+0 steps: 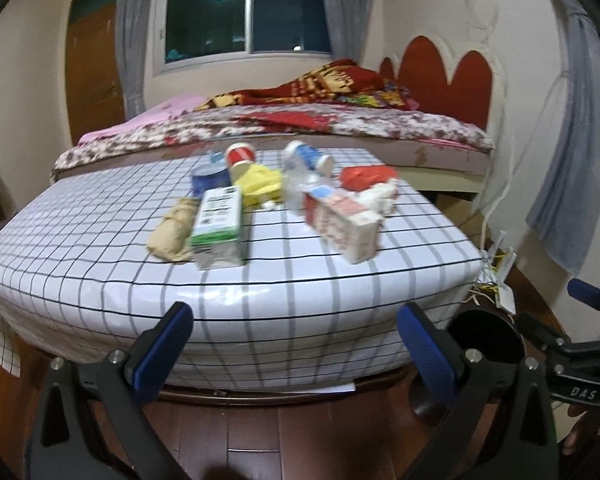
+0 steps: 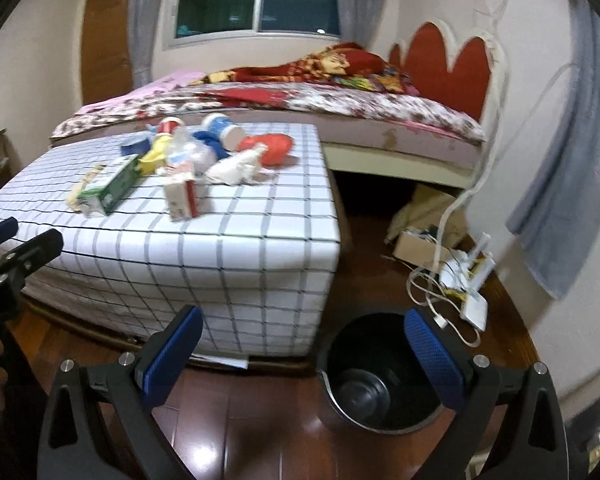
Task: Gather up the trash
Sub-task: 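Grasp the beige cloth with the left tool while the right tool grasps the red-white carton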
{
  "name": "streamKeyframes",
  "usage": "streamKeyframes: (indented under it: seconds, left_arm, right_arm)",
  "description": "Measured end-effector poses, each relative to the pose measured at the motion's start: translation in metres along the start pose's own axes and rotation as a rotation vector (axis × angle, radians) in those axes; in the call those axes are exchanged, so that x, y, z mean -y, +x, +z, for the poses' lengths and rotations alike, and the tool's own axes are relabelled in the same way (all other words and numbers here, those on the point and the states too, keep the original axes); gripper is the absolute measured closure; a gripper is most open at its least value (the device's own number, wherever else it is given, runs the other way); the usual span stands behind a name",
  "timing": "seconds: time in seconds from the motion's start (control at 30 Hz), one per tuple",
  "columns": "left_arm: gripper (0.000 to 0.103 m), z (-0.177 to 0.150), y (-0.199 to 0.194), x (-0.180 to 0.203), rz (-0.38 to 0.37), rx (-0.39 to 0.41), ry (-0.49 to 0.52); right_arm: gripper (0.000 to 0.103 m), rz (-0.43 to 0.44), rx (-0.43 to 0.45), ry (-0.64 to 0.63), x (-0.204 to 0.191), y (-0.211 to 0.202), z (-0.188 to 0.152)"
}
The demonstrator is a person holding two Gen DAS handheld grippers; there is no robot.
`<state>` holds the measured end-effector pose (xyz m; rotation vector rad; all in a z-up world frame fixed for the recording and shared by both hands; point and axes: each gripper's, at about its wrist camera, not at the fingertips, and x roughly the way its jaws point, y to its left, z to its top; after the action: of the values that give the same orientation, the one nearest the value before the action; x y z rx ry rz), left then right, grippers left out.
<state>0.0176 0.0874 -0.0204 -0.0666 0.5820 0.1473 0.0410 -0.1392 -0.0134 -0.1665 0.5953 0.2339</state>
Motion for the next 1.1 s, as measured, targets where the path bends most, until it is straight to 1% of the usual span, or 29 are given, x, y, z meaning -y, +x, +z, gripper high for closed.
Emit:
streamKeyframes:
  seconds: [0.07, 0.17, 0.27, 0.37, 0.43, 0.53, 0.6, 0.67, 0.77, 0.83, 0.9, 0.93, 0.97, 1.0, 1.07, 1.1]
  left_arm:
    - [0.001, 0.001, 0.003, -0.012, 0.022, -0.005, -0.010]
    - [0.001, 0.002, 0.006, -0.028, 0.062, 0.004, -0.015]
    - [0.001, 0.005, 0.012, -0.048, 0.107, 0.009, -0.028]
    - [0.001, 0.008, 0.018, -0.077, 0.134, 0.019, -0.067]
    - [0.001, 0.010, 0.027, -0.098, 0.149, 0.010, -0.108]
    - [0.002, 0.010, 0.039, -0.121, 0.149, -0.003, -0.154]
    - [0.006, 0.011, 0.048, -0.129, 0.145, -0.014, -0.166]
    - [0.013, 0.014, 0.060, -0.136, 0.139, -0.029, -0.175]
    - [0.019, 0.020, 0.080, -0.144, 0.132, -0.037, -0.183]
    - [0.021, 0.025, 0.091, -0.148, 0.118, -0.040, -0.191]
    - [0.022, 0.030, 0.103, -0.150, 0.096, -0.042, -0.192]
    - [0.024, 0.034, 0.111, -0.150, 0.082, -0.046, -0.188]
    - [0.026, 0.035, 0.115, -0.150, 0.073, -0.050, -0.183]
    - [0.028, 0.037, 0.121, -0.150, 0.063, -0.057, -0.178]
    - [0.031, 0.039, 0.134, -0.149, 0.055, -0.074, -0.169]
    - [0.032, 0.040, 0.137, -0.150, 0.047, -0.080, -0.172]
  right_arm:
    - [0.001, 0.012, 0.016, -0.023, -0.011, 0.005, 0.006]
    - [0.001, 0.027, 0.016, -0.052, -0.028, 0.019, 0.018]
    - [0.001, 0.037, -0.034, -0.068, -0.041, 0.034, 0.032]
    - [0.001, 0.097, -0.030, -0.066, -0.050, 0.044, 0.047]
    - [0.001, 0.105, -0.027, -0.088, -0.060, 0.054, 0.055]
    - [0.001, 0.133, -0.045, -0.099, -0.070, 0.076, 0.062]
    - [0.001, 0.150, -0.060, -0.097, -0.074, 0.092, 0.066]
    - [0.004, 0.161, -0.064, -0.094, -0.078, 0.103, 0.070]
    - [0.007, 0.161, -0.066, -0.088, -0.081, 0.118, 0.077]
    - [0.008, 0.158, -0.070, -0.083, -0.082, 0.130, 0.083]
    - [0.013, 0.162, -0.076, -0.079, -0.081, 0.138, 0.086]
    - [0.017, 0.171, -0.080, -0.077, -0.082, 0.144, 0.088]
    - [0.024, 0.180, -0.084, -0.075, -0.082, 0.147, 0.089]
    - [0.027, 0.190, -0.087, -0.075, -0.082, 0.151, 0.090]
    - [0.039, 0.208, -0.090, -0.077, -0.084, 0.159, 0.093]
    - [0.042, 0.220, -0.091, -0.077, -0.085, 0.162, 0.094]
